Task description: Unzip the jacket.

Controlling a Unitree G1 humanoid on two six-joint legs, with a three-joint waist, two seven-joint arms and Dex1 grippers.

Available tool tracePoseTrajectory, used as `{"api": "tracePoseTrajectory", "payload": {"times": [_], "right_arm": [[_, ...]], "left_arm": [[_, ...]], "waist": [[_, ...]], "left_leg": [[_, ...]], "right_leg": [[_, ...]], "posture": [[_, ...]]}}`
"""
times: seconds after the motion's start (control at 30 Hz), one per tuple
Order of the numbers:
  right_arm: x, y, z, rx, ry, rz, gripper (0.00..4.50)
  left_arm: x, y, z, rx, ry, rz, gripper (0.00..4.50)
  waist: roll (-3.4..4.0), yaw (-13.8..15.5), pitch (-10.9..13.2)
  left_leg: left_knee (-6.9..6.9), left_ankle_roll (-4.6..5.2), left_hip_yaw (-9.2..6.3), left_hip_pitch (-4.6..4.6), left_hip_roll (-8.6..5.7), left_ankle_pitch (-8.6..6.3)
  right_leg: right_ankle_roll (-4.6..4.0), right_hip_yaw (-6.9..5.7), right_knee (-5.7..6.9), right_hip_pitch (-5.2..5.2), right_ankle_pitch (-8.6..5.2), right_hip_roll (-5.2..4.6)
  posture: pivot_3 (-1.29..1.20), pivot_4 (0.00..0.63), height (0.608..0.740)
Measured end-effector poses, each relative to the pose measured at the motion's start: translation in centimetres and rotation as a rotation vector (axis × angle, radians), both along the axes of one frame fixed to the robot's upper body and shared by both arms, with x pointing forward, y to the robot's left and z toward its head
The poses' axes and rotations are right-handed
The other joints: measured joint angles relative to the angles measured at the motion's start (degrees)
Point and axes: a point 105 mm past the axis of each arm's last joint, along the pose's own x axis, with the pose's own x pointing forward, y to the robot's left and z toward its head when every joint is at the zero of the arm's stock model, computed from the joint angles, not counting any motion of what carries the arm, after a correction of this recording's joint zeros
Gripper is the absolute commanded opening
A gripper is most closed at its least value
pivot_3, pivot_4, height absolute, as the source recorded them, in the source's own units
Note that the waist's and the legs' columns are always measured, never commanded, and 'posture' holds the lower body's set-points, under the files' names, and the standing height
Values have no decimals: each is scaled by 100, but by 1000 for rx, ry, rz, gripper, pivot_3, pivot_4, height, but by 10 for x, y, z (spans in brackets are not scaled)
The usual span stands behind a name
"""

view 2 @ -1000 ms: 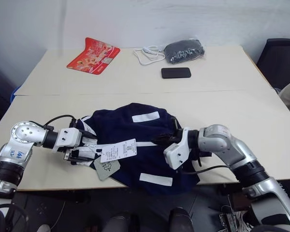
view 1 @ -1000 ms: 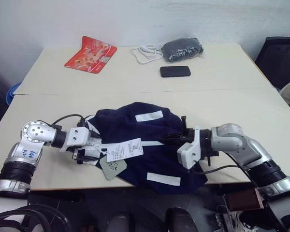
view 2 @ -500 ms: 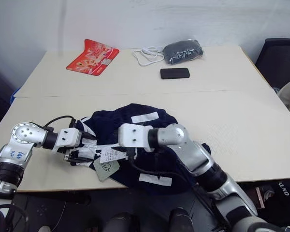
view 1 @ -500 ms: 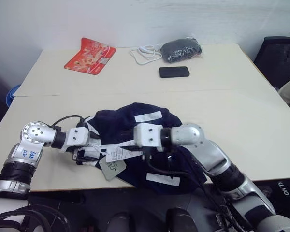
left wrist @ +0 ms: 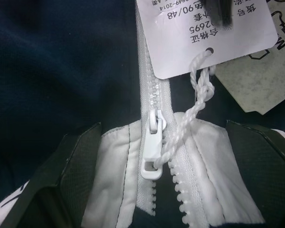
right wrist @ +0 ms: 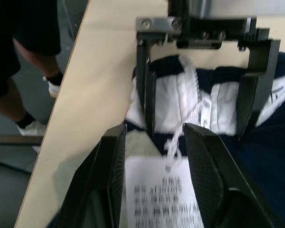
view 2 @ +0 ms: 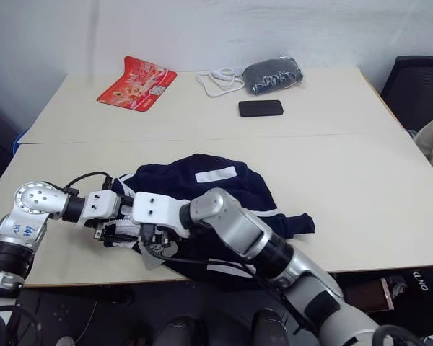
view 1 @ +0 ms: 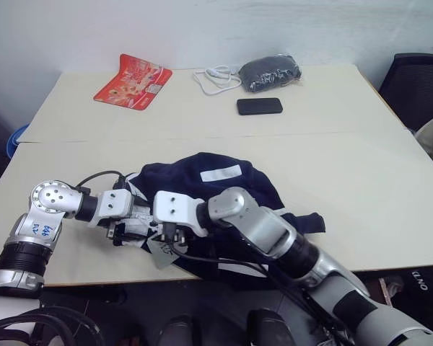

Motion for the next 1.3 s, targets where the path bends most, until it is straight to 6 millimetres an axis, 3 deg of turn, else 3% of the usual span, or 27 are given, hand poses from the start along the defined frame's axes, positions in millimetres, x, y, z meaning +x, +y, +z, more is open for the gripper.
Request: {"api": "tracePoseTrajectory", "payload": {"times": [0.13,0.43,0.53,0.67,1.07,1.3], "right_arm": [[12,4,-1,-13,1,-52,1960],[23,9,-33,-97,52,-116,1960],[21,12,-37,-111,31,-103,1396],[24,12,-37,-110,-16,-94,69],[20,-2,-31,-117,-34,-69,25],[24,-8,-26,-93,49,-119,25]], "left_arm": [[0,-1,0,-1,-2,0,4347],[0,0,0,-4,6,9,4347],[0,0,0,-4,8,11,4347],[1,0,0,-6,8,16,4347],[5,-8,0,-28,-23,-4,4347],[12,-15,-2,-42,-60,-41,4347]], "waist": [[-7,7,-4],[-7,-3,-4],[-7,-4,-4],[-7,-7,-4],[-8,24,-4],[-9,27,-4]], "left_leg": [[0,0,0,-1,0,0],[-3,-1,3,-2,0,0],[-4,-1,2,-2,1,0],[-7,-1,1,-2,1,0],[-7,2,-5,-12,-8,0],[-7,5,-7,-15,-14,2]], "right_leg": [[0,-2,-2,1,0,0],[0,0,-2,-3,0,0],[0,1,-1,-4,0,0],[0,2,-2,-6,0,0],[0,-2,-7,-8,0,-8],[0,-13,-8,-5,0,-16]], "posture": [[0,150,740],[0,150,740],[0,150,740],[0,150,740],[0,150,740],[0,150,740]]}}
